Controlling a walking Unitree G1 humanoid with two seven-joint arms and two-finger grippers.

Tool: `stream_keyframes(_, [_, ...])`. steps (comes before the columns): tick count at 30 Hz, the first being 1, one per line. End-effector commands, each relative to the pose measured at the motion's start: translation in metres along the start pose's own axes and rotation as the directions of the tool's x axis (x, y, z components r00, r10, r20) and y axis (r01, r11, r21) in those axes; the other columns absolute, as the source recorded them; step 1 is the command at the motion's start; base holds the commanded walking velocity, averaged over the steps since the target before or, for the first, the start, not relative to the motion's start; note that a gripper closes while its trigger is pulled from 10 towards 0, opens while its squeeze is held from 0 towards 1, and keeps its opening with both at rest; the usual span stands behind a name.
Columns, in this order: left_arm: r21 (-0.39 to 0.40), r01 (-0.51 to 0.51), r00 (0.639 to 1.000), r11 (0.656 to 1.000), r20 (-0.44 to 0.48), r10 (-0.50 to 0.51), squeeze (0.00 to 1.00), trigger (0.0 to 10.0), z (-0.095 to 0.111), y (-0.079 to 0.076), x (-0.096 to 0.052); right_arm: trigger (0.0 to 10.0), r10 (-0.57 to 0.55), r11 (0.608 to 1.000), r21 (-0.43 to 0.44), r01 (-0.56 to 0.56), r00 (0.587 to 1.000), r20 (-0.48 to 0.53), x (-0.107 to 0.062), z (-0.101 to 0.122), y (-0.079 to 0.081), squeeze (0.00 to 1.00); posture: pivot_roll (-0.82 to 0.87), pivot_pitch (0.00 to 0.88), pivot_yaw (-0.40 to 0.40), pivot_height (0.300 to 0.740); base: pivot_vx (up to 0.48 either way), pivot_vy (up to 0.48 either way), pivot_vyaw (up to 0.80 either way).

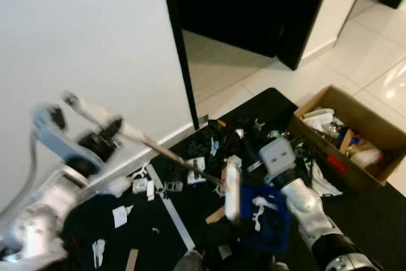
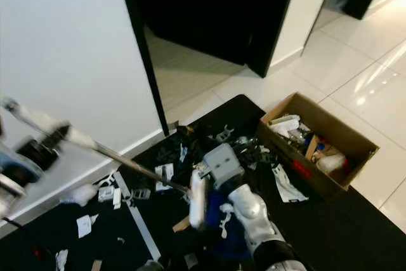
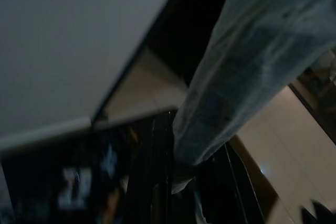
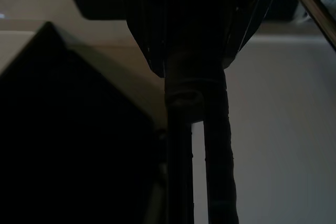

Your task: Sweep floor

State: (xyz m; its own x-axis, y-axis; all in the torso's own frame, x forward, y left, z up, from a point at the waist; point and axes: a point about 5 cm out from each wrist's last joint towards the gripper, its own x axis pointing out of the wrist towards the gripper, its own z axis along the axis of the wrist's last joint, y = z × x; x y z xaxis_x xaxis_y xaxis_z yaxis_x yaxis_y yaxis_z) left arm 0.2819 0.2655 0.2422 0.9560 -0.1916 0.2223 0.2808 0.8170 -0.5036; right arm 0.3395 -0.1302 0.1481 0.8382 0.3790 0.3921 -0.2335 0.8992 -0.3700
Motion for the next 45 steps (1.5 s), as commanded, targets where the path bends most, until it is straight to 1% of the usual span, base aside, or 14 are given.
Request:
stream_keyframes(1, [0.016,0.02,0.998,1.0,0.057,-0.021,0.0,10.0,0.018,0.001,-0.001,10.0,-0.06,0.998,0.017,0.059,0.994,0.091,0.006,0.017,-0.007,0.0,0.18,0.283,0.147,0.74,0.0,0.0,0.0])
stream_keyframes(5, [0.103,-0.091,0.987,0.991,0.144,0.076,0.0,10.0,0.048,0.017,0.006,10.0,-0.092,0.996,0.022,0.09,0.983,0.159,0.009,0.032,-0.012,0.0,0.18,0.272,0.165,0.74,0.0,0.0,0.0])
stream_keyframes(6, [0.103,-0.091,0.987,0.991,0.144,0.076,0.0,10.0,0.048,0.017,0.006,10.0,-0.092,0.996,0.022,0.09,0.983,0.159,0.009,0.032,-0.012,0.0,0.18,0.272,0.165,0.74,0.0,0.0,0.0])
stream_keyframes(7, [0.113,-0.182,0.966,0.977,0.209,0.156,0.0,10.0,0.063,0.027,0.009,10.0,-0.108,0.994,0.031,0.104,0.976,0.187,0.011,0.039,-0.015,0.0,0.17,0.267,0.17,0.74,0.0,0.0,0.0])
stream_keyframes(8, [0.11,-0.214,0.955,0.971,0.231,0.185,0.0,10.0,0.068,0.031,0.01,10.0,-0.115,0.993,0.036,0.11,0.974,0.196,0.012,0.041,-0.016,0.0,0.17,0.267,0.17,0.74,0.0,0.0,0.0])
stream_keyframes(15, [0.096,-0.286,0.929,0.953,0.272,0.251,0.0,10.0,0.075,0.039,0.01,10.0,-0.181,0.983,0.067,0.17,0.953,0.241,0.021,0.057,-0.031,0.0,0.17,0.251,0.167,0.74,0.0,0.0,0.0])
stream_keyframes(19, [0.097,-0.276,0.936,0.956,0.254,0.245,0.0,10.0,0.066,0.037,0.01,10.0,-0.199,0.98,0.058,0.191,0.943,0.267,0.024,0.066,-0.041,0.0,0.16,0.246,0.157,0.74,0.0,0.0,0.0])
stream_keyframes(21, [0.085,-0.259,0.945,0.962,0.228,0.235,0.0,10.0,0.052,0.035,0.01,10.0,-0.224,0.974,0.044,0.221,0.931,0.287,0.025,0.076,-0.057,0.0,0.15,0.24,0.147,0.74,0.0,0.0,0.0])
stream_keyframes(30, [0.123,-0.232,0.963,0.965,0.172,0.21,0.0,10.0,0.027,0.03,0.014,10.0,-0.274,0.961,0.047,0.272,0.915,0.297,0.022,0.087,-0.08,0.0,0.14,0.232,0.134,0.74,0.0,0.0,0.0])
stream_keyframes(33, [0.133,-0.232,0.964,0.964,0.163,0.21,0.0,10.0,0.025,0.029,0.014,10.0,-0.269,0.963,0.05,0.266,0.915,0.3,0.021,0.09,-0.081,0.0,0.13,0.231,0.134,0.74,0.0,0.0,0.0])
stream_keyframes(38, [0.197,-0.253,0.967,0.947,0.073,0.243,0.0,10.0,0.004,0.027,0.013,10.0,-0.251,0.968,0.071,0.241,0.919,0.303,0.016,0.098,-0.077,0.0,0.12,0.228,0.136,0.74,0.0,0.0,0.0])
stream_keyframes(39, [0.241,-0.26,0.965,0.935,0.023,0.262,0.0,10.0,-0.008,0.026,0.014,10.0,-0.267,0.964,0.083,0.253,0.914,0.305,0.016,0.099,-0.079,0.0,0.12,0.227,0.136,0.74,0.0,0.0,0.0])
stream_keyframes(42, [0.276,-0.25,0.965,0.928,-0.007,0.262,0.0,10.0,-0.015,0.023,0.014,10.0,-0.279,0.96,0.093,0.263,0.911,0.305,0.016,0.1,-0.081,0.0,0.12,0.226,0.136,0.74,0.0,0.0,0.0])
stream_keyframes(45, [0.373,-0.233,0.952,0.898,-0.103,0.289,0.0,10.0,-0.037,0.016,0.015,10.0,-0.34,0.936,0.197,0.292,0.895,0.288,0.02,0.101,-0.085,0.0,0.11,0.217,0.13,0.74,0.0,0.0,0.0])
